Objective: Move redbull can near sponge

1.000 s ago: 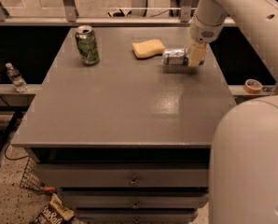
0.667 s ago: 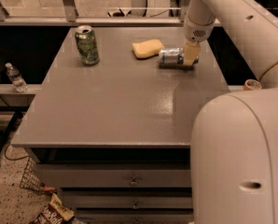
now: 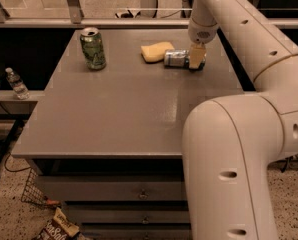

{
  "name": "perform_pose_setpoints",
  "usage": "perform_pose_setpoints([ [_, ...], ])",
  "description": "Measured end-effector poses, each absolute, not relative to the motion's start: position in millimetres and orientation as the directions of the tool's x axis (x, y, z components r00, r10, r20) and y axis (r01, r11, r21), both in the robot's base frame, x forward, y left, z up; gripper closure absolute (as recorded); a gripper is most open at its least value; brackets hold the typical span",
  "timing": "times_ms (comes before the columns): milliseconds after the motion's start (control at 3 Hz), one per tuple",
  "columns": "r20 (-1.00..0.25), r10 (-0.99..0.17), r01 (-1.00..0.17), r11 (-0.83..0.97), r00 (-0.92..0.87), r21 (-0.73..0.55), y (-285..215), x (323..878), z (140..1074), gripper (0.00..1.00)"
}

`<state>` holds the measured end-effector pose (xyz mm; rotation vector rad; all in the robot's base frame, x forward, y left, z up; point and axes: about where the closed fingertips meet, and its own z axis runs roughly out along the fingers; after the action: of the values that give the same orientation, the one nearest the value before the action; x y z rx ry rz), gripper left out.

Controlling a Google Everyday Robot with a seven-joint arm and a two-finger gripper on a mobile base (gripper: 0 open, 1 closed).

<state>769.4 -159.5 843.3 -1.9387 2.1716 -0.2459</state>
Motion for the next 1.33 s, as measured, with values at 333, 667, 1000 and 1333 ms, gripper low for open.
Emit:
perform_pose_setpoints([
  [333, -0.077, -0.993, -0.955, 0.109, -0.091, -0.276, -149.9, 778.8, 843.1, 1.0],
  [667, -0.082, -0.993, -0.953, 0.109, -0.089, -0.284, -148.0, 783.1, 841.5, 0.85],
  [1000, -0.084, -0.993, -0.952, 0.108, -0.087, -0.287, -146.4, 785.8, 838.5, 0.63],
  [1333, -0.085, -0.993, -0.952, 0.108, -0.087, -0.288, -146.1, 786.3, 839.0, 0.39],
])
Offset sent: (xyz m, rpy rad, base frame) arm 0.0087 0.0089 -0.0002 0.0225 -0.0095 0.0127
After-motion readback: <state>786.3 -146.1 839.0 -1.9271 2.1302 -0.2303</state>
